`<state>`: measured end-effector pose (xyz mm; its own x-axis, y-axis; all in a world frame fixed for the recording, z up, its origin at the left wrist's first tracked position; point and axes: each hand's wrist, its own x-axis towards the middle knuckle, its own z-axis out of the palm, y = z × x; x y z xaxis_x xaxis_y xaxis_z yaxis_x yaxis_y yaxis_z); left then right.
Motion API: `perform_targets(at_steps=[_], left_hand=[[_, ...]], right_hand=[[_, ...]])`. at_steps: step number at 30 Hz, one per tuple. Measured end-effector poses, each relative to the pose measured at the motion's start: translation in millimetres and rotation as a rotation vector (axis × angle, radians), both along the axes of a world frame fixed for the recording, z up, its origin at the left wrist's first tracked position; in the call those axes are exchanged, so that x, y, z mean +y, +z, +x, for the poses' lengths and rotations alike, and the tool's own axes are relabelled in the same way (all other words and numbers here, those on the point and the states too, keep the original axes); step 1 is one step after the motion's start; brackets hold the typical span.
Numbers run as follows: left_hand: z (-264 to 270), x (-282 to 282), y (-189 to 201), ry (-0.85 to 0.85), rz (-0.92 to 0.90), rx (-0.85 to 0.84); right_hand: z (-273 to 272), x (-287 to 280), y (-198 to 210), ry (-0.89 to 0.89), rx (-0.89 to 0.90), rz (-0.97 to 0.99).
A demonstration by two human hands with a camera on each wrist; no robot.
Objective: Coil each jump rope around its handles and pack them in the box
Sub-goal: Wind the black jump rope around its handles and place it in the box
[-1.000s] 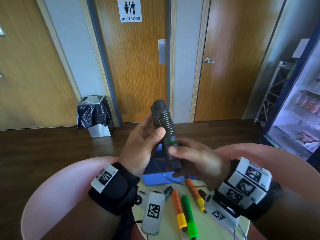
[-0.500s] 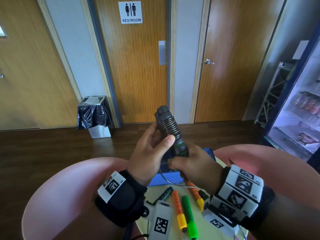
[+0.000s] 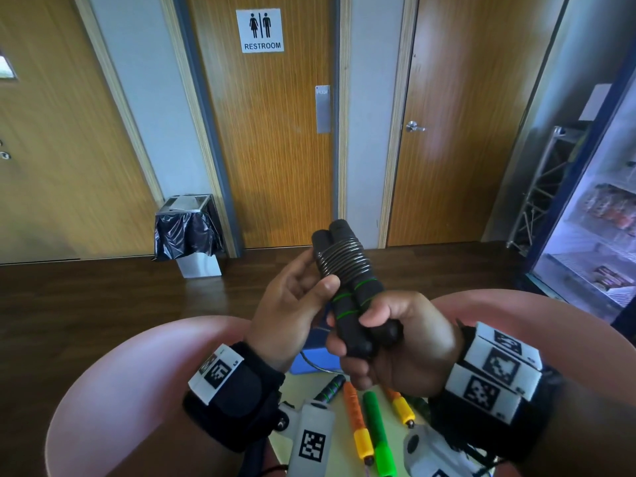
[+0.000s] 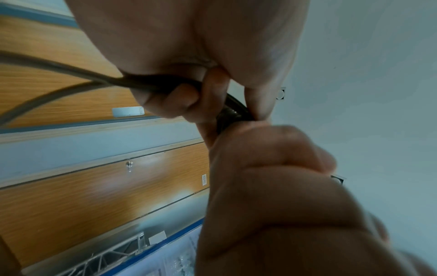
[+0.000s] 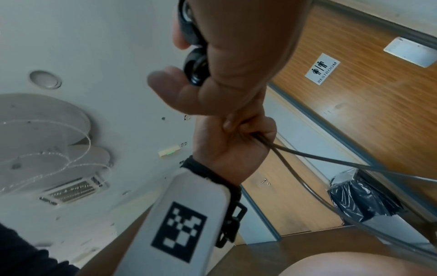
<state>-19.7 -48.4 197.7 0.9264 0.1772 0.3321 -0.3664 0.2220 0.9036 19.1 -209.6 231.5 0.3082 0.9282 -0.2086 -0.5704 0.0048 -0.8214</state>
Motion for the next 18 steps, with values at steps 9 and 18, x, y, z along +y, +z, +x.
perform_targets(at_steps=[9, 18], left_hand=[[-10, -6, 13, -0.172, -0.127, 0.029], [-7, -6, 16, -0.106, -0.143, 0.017]], right_hand=[[-2, 3, -2, 0.217, 0.18, 0.336], [2, 4, -2, -0.012, -0.126, -0.007]])
